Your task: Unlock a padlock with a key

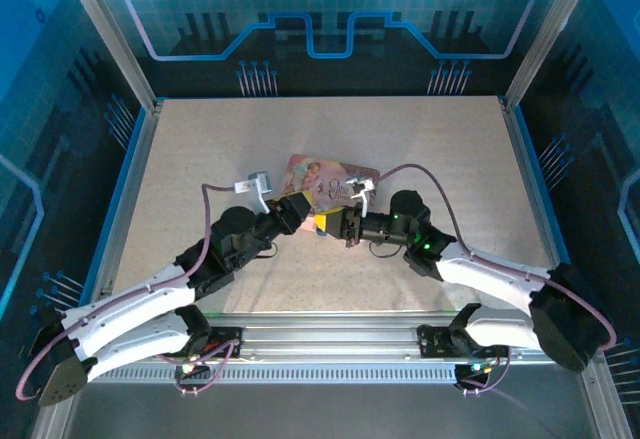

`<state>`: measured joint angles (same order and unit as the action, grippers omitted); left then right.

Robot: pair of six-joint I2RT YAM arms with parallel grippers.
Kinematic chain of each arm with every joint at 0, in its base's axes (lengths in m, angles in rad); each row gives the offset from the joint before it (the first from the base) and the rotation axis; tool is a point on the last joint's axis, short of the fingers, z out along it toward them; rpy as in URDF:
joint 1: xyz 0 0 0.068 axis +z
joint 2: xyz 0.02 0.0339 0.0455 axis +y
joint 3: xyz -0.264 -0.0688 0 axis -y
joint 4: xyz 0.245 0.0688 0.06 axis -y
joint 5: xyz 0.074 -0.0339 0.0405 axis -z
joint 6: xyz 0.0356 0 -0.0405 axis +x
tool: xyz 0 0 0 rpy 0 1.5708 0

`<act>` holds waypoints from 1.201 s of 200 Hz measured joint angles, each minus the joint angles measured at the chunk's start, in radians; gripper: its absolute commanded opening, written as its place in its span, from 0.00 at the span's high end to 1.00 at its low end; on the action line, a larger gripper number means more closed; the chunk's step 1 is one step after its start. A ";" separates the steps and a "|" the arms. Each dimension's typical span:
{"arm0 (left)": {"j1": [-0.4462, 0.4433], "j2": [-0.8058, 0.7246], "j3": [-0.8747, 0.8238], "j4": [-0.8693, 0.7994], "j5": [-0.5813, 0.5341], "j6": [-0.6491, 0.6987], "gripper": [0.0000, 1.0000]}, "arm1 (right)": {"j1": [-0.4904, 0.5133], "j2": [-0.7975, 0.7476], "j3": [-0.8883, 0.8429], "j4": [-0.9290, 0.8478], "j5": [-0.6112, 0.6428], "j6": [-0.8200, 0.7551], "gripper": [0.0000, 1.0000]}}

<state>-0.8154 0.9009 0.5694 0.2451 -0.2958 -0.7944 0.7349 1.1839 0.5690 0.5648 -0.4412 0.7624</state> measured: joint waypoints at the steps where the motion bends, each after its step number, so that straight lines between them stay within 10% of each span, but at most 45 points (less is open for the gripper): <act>1: 0.000 0.000 0.000 -0.002 0.000 -0.002 0.38 | -0.001 -0.002 0.000 -0.004 0.000 -0.002 0.98; 54: 0.000 0.000 0.005 -0.207 -0.019 0.096 0.08 | -0.137 -0.068 0.000 -0.301 0.031 -0.153 0.98; 240: 0.138 0.345 -0.103 -0.012 0.343 0.193 0.12 | -0.326 0.329 0.141 -0.359 -0.038 -0.245 0.98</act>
<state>-0.6777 1.2457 0.4664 0.2333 0.0475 -0.6014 0.4091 1.5131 0.7101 0.2062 -0.4793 0.5179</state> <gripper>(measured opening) 0.886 0.062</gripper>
